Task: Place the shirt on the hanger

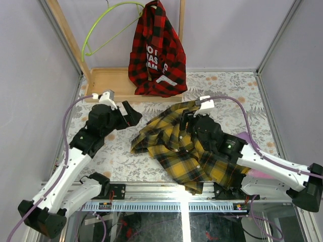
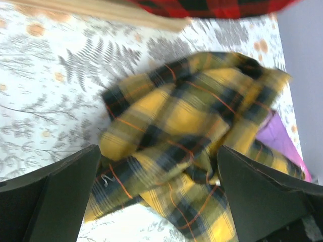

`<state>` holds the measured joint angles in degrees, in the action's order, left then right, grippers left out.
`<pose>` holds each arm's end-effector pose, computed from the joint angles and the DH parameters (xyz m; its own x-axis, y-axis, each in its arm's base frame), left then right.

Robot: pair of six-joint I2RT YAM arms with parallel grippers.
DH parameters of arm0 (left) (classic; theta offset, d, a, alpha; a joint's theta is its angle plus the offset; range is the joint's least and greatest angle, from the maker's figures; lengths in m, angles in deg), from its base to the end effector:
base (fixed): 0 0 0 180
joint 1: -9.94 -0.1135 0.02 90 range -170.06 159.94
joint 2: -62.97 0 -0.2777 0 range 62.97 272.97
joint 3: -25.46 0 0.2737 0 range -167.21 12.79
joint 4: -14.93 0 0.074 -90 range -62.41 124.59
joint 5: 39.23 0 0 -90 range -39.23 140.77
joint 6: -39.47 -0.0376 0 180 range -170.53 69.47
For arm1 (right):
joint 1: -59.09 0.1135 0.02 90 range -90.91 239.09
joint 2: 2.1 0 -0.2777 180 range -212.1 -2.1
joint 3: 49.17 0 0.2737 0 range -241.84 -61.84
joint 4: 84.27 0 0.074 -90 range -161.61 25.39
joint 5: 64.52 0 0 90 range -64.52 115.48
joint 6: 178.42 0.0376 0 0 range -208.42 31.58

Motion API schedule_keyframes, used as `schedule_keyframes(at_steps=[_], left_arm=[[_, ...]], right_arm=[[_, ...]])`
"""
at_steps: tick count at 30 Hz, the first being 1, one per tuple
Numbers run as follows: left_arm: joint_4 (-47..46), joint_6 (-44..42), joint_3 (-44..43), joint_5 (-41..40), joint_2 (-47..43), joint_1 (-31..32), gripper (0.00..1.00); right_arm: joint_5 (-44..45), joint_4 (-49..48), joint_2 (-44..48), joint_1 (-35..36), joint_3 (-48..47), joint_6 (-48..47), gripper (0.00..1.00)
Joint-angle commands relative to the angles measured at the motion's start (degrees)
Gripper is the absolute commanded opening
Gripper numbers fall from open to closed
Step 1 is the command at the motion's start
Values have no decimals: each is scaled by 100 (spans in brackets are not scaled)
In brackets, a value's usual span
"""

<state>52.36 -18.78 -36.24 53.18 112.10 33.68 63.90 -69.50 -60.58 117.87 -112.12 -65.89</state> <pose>0.1885 -0.0846 0.3362 -0.5573 -0.3293 -0.7623 0.1692 0.8537 -0.4925 0.1493 0.2012 0.3531 -0.2209 0.2147 -0.9514 -0.2906 0.9167 0.2744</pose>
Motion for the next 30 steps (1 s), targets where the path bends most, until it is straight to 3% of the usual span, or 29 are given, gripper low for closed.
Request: schedule_keyframes(at_steps=[1,6,11,17,22,25,30], left_arm=[[-231,-19,-171,-742,124,1026,100],[272,145,-631,-2955,471,3191,97],[843,471,-1404,-4834,1578,4709,92],[1490,781,-2739,-5523,3392,5319,86],[2163,974,-3775,-5724,4675,5398,76],[2615,1133,-4295,-5910,5243,5404,67],[3172,1442,-4520,-5987,5770,5380,64]], right_arm=[[-40,1041,303,6,-510,423,71],[552,2650,534,-130,-682,1279,76],[-756,3273,603,-1601,-655,1501,76],[-2339,3094,467,-2963,-338,1335,77],[-4330,2202,626,-4337,681,1742,76],[-4750,1965,812,-4725,1128,1938,76],[-5140,1871,1048,-5140,1500,2068,75]])
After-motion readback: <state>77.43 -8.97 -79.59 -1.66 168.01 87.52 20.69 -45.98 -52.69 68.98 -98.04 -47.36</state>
